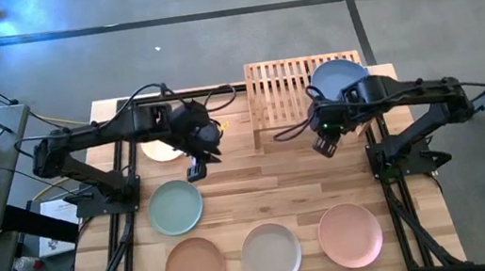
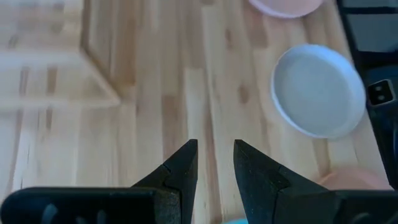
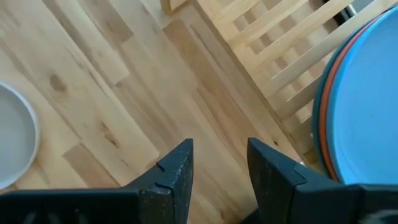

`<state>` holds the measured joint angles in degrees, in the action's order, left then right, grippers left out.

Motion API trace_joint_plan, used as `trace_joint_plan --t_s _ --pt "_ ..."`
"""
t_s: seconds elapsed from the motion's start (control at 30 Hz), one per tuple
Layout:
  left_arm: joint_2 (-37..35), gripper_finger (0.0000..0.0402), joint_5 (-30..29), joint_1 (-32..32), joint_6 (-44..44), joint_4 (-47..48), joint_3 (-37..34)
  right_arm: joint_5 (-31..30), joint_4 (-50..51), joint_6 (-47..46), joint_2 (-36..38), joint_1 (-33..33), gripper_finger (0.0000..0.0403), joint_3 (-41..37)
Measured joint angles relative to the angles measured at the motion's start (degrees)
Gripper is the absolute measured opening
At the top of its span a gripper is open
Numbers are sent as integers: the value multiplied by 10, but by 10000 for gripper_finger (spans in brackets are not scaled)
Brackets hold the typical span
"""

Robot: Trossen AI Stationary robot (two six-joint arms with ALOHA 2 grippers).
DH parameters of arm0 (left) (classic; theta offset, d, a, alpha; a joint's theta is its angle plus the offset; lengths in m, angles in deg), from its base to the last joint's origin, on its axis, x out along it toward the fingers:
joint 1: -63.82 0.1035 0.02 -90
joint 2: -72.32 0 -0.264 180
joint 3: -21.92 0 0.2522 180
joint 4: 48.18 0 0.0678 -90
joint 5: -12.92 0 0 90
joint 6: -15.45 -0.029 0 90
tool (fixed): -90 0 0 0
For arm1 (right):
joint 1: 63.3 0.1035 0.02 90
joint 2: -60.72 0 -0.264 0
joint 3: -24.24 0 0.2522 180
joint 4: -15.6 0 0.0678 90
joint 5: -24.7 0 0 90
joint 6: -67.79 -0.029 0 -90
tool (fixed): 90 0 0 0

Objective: Place and stack plates onto a shelf
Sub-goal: Stack the pink plate on top of the blue plate on the shelf

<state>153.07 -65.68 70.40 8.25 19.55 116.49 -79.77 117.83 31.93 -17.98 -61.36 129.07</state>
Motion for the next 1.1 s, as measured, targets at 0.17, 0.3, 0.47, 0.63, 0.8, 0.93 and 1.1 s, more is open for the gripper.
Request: trace_joint_plan --t_s 0.17,0.3,0.47,0.63,0.8,0.93,1.1 --pt "0 92 0 -36 -32 -49 0 -39 0 -37 0 22 129 0" --pt "0 92 0 -55 -54 -62 0 -40 0 -74 0 36 129 0" --pt "0 92 -1 -68 -63 -63 0 -37 0 -98 0 63 129 0" --pt "0 92 -2 -68 -20 -60 0 -22 -15 -122 -5 114 129 0" --pt "0 92 -38 -65 3 -45 -5 -15 -35 -122 -36 180 129 0" --pt "1 92 -80 -65 6 -24 -17 -14 -34 -118 -74 224 129 0" --pt "1 92 -83 -65 6 -20 -34 -14 -34 -102 -124 263 129 0"
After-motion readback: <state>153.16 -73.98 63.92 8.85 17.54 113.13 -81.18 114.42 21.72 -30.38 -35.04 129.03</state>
